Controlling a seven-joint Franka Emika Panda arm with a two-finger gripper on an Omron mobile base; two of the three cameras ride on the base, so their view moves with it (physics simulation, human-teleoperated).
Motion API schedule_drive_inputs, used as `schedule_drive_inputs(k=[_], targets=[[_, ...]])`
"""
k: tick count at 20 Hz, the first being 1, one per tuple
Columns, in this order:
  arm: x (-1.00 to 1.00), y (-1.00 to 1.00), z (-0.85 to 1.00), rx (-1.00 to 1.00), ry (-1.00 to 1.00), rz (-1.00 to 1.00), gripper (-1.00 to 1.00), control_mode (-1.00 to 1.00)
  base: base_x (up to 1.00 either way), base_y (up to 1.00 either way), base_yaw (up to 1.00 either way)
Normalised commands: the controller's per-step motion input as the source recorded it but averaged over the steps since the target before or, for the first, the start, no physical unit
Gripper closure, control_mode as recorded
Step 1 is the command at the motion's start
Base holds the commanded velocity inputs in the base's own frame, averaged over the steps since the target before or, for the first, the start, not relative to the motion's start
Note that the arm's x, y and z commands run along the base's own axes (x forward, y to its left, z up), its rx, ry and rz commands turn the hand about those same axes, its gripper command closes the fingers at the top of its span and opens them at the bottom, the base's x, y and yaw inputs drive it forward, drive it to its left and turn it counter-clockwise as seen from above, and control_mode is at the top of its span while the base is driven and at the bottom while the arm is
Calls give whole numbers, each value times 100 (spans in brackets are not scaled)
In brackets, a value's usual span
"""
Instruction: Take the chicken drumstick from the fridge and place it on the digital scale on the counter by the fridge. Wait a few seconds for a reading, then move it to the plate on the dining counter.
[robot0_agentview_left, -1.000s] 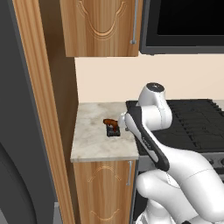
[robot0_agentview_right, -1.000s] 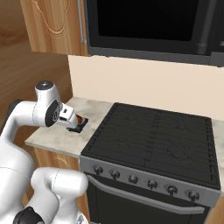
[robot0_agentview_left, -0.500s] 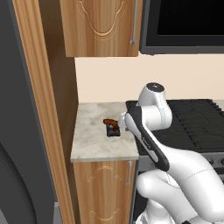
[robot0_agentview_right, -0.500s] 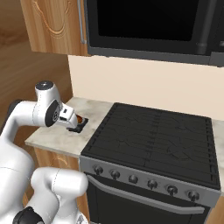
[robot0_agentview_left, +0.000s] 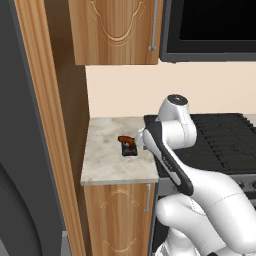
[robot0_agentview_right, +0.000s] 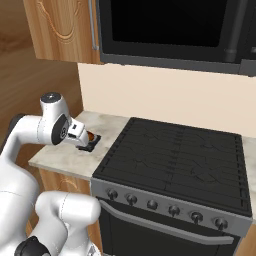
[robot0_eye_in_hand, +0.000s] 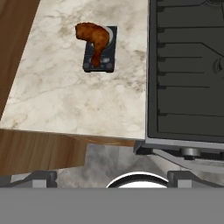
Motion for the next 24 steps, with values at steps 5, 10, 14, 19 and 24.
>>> schedule_drive_inputs(k=[5, 10, 14, 19, 24], targets=[[0, 0, 0, 0, 0, 0, -100, -100, 0, 0, 0], [0, 0, 0, 0, 0, 0, -100, -100, 0, 0, 0], [0, 0, 0, 0, 0, 0, -100, -100, 0, 0, 0], [0, 0, 0, 0, 0, 0, -100, -100, 0, 0, 0], [0, 0, 0, 0, 0, 0, -100, -100, 0, 0, 0]])
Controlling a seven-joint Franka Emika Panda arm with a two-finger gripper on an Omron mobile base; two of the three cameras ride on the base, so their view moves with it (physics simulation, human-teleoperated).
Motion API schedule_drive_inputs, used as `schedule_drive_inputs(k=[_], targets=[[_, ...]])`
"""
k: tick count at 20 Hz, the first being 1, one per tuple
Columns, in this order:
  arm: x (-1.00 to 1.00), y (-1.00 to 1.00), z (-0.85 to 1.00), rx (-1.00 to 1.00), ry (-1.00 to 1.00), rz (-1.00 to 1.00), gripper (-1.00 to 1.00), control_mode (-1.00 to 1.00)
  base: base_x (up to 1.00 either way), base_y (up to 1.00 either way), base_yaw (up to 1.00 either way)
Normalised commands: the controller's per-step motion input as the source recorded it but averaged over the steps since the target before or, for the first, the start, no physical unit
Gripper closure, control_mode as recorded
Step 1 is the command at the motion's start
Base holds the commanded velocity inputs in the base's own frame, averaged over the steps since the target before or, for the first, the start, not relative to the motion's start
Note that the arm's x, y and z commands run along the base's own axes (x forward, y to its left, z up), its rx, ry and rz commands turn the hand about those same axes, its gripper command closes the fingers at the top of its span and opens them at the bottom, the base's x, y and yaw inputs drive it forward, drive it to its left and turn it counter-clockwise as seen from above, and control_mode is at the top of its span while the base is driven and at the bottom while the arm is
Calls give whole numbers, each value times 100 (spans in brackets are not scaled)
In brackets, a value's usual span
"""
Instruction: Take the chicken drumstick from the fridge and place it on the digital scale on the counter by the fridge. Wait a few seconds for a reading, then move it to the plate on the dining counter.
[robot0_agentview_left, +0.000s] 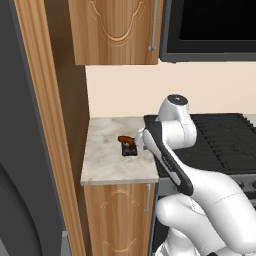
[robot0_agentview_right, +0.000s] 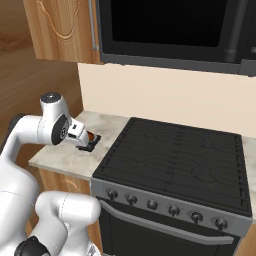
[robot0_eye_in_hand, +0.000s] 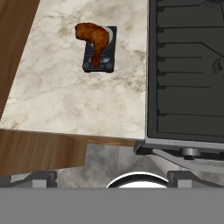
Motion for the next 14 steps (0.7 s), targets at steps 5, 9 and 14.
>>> schedule_drive_inputs(k=[5, 9, 14], targets=[[27, 7, -6, 0, 0, 0, -100, -100, 0, 0, 0], [99, 35, -32, 0, 0, 0, -100, -100, 0, 0, 0], [98, 31, -27, 0, 0, 0, -100, -100, 0, 0, 0]])
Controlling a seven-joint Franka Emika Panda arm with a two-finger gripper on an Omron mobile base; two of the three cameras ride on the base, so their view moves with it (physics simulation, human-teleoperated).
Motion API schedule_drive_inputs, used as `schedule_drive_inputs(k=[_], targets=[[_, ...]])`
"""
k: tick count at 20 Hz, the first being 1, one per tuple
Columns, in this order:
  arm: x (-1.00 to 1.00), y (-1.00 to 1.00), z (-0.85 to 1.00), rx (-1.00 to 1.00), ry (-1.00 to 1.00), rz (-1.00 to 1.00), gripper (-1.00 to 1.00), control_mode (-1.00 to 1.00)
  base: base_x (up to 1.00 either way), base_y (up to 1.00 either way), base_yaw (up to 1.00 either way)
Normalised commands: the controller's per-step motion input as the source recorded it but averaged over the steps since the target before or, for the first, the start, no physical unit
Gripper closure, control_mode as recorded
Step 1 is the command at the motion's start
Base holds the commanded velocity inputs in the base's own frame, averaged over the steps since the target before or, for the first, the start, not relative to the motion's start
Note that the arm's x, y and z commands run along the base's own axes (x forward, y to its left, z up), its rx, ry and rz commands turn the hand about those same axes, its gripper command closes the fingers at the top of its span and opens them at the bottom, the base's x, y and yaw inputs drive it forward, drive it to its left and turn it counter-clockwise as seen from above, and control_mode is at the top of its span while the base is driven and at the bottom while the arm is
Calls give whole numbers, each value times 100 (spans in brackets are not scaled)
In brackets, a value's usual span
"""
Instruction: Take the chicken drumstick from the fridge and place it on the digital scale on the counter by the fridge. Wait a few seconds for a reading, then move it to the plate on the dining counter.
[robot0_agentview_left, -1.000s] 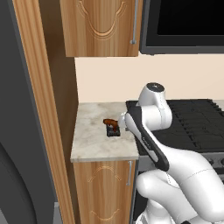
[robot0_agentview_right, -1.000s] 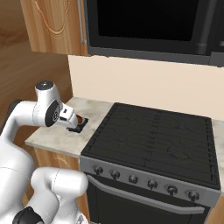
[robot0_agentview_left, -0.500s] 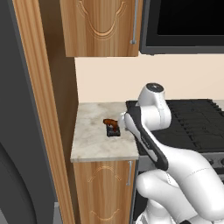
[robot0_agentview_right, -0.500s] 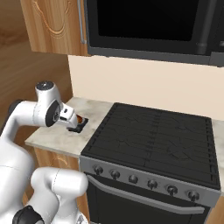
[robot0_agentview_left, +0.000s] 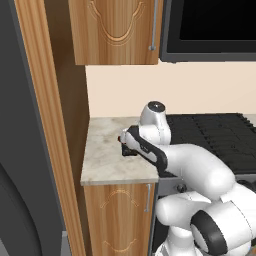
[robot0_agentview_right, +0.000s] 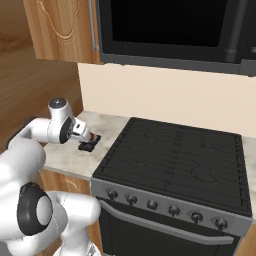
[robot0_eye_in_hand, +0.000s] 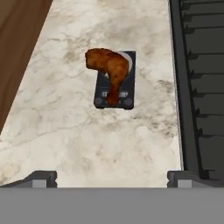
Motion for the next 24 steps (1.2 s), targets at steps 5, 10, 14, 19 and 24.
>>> schedule_drive_inputs(k=[5, 10, 14, 19, 24], targets=[[81, -8, 0, 0, 0, 0, -100, -100, 0, 0, 0], [68, -9, -14, 0, 2, 0, -100, -100, 0, 0, 0], [27, 0, -56, 0, 8, 0, -100, -100, 0, 0, 0], [-11, 0, -32, -1, 9, 0, -100, -100, 0, 0, 0], [0, 5, -32, 0, 1, 0, -100, -100, 0, 0, 0]])
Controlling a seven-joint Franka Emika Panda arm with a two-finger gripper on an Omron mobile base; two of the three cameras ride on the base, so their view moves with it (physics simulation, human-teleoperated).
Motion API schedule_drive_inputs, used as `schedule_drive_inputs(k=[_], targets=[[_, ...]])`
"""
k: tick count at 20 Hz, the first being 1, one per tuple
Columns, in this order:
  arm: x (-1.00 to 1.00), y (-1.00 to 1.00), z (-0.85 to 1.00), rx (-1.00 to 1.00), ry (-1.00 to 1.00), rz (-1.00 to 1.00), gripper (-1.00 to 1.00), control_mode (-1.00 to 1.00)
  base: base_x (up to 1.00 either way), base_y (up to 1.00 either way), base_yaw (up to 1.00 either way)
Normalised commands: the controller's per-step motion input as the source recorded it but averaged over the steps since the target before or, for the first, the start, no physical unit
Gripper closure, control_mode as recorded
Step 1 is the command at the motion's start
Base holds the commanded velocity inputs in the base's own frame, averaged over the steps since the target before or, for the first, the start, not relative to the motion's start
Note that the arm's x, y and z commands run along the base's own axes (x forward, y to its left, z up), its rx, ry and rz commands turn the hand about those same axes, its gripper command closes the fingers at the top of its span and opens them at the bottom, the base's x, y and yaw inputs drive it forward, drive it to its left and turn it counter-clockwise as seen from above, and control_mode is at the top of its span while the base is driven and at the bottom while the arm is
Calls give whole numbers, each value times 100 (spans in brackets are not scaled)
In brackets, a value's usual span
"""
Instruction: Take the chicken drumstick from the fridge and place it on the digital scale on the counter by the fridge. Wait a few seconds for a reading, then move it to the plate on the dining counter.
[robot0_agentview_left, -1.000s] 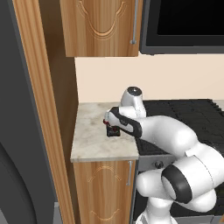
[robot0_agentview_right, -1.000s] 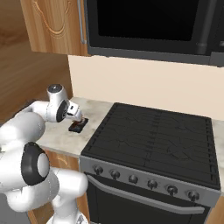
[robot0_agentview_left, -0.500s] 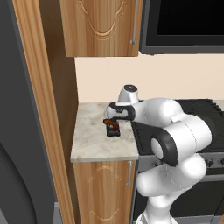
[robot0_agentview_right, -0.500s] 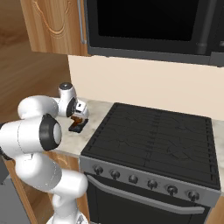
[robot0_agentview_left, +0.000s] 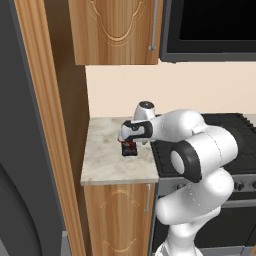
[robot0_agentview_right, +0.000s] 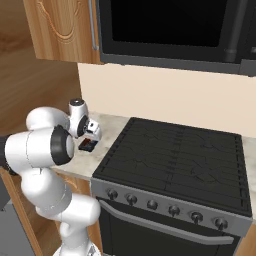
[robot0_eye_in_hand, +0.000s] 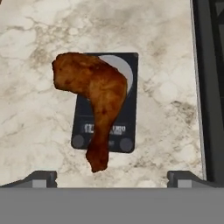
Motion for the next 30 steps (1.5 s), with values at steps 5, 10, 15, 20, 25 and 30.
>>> schedule_drive_inputs(k=[5, 10, 15, 20, 25, 30], targets=[[4, 27, -46, -1, 0, -3, -100, -100, 0, 0, 0], [34, 13, -2, -1, 0, -10, -100, -100, 0, 0, 0], [48, -5, 0, 0, 3, -7, -100, -100, 0, 0, 0], [8, -11, 0, 0, 2, -1, -100, -100, 0, 0, 0], [-23, -7, -7, 0, 1, 0, -100, -100, 0, 0, 0], [-26, -10, -7, 0, 0, 0, -100, -100, 0, 0, 0]])
